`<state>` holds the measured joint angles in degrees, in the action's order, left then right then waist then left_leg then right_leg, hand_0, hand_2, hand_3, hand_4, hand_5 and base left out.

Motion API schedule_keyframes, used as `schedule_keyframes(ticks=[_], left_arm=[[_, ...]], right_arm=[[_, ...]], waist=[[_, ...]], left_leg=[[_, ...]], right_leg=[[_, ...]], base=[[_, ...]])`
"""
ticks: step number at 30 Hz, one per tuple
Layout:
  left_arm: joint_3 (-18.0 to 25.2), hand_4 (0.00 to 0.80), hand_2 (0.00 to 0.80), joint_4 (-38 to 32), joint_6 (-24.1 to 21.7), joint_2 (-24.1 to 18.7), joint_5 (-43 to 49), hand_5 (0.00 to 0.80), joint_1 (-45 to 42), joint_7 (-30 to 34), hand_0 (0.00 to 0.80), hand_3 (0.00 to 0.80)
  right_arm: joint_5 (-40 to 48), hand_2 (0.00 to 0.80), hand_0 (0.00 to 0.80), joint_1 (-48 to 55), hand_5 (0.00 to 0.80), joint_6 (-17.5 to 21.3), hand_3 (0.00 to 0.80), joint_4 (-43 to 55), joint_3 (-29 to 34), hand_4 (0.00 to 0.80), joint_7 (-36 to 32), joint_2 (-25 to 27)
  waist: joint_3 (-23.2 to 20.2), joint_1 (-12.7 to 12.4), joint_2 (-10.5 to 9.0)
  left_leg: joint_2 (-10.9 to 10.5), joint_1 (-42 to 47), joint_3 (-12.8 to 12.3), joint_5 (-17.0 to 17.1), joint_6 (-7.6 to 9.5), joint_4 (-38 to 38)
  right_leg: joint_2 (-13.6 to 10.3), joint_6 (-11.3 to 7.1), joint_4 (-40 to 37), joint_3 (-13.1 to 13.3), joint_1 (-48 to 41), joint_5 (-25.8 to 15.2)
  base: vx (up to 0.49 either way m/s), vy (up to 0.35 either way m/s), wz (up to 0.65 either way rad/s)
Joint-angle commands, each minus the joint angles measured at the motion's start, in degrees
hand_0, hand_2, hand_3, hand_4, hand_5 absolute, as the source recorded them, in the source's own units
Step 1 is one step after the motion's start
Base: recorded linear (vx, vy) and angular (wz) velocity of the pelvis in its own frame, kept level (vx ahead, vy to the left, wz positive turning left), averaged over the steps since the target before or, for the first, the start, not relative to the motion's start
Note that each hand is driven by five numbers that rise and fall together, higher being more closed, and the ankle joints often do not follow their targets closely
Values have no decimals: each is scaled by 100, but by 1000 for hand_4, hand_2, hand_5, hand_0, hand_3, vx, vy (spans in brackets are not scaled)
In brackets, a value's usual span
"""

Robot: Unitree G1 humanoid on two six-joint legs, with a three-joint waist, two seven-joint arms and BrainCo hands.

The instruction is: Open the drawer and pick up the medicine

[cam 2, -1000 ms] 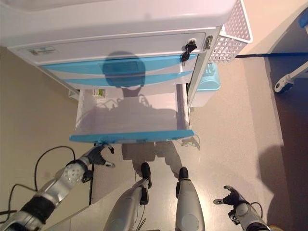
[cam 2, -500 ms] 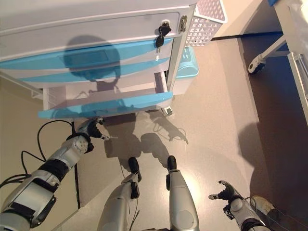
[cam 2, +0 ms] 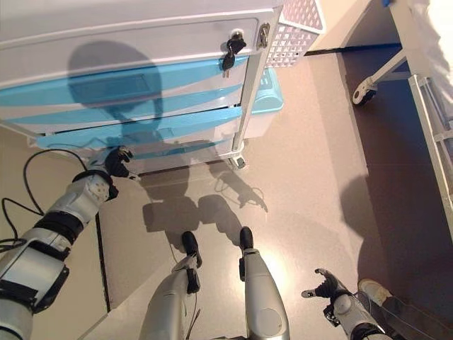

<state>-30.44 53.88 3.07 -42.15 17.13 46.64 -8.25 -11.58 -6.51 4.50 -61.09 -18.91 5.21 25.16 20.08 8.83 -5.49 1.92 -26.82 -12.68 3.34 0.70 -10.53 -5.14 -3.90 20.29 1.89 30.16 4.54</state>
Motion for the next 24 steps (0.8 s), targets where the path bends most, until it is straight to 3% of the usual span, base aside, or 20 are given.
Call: schedule_keyframes(ticks=[1, 10, 14, 24], left_arm=[[133, 0, 0, 332, -143, -328, -195, 0, 723, -434, 0, 0], [230, 0, 0, 335, -203, -292, -397, 0, 711, -503, 0, 0], [980, 0, 0, 152, -425, 39, -1491, 0, -325, -302, 0, 0], [1737, 0, 0, -679, -758, 353, -2970, 0, -2467, 652, 0, 0]], right_arm=[[100, 0, 0, 270, 0, 44, 0, -84, -279, 0, 2, 240], [76, 0, 0, 221, 0, 50, 0, -104, -363, 0, 15, 137], [-28, 0, 0, 278, 0, -40, 0, -108, -330, 0, 5, 53], [-313, 0, 0, 346, 0, -145, 0, -319, -27, 0, 16, 151]], waist=[[-280, 117, 82], [-356, 104, 96], [-401, -3, 164], [-635, -301, 495]], left_leg=[[-164, -75, 14, -948, 194, -767], [-189, 56, 10, -886, 150, -587], [-243, 407, 49, -740, 65, -251], [-264, 1197, 451, -131, -166, 823]], right_leg=[[-154, -314, -721, 228, 142, -938], [-143, -332, -888, 209, 3, -1003], [-142, -297, -1034, 145, -308, -985], [-122, -207, -1525, -422, -1175, -981]], base=[[22, 13, -8], [13, -2, -4], [44, -62, -3], [56, -97, 19]])
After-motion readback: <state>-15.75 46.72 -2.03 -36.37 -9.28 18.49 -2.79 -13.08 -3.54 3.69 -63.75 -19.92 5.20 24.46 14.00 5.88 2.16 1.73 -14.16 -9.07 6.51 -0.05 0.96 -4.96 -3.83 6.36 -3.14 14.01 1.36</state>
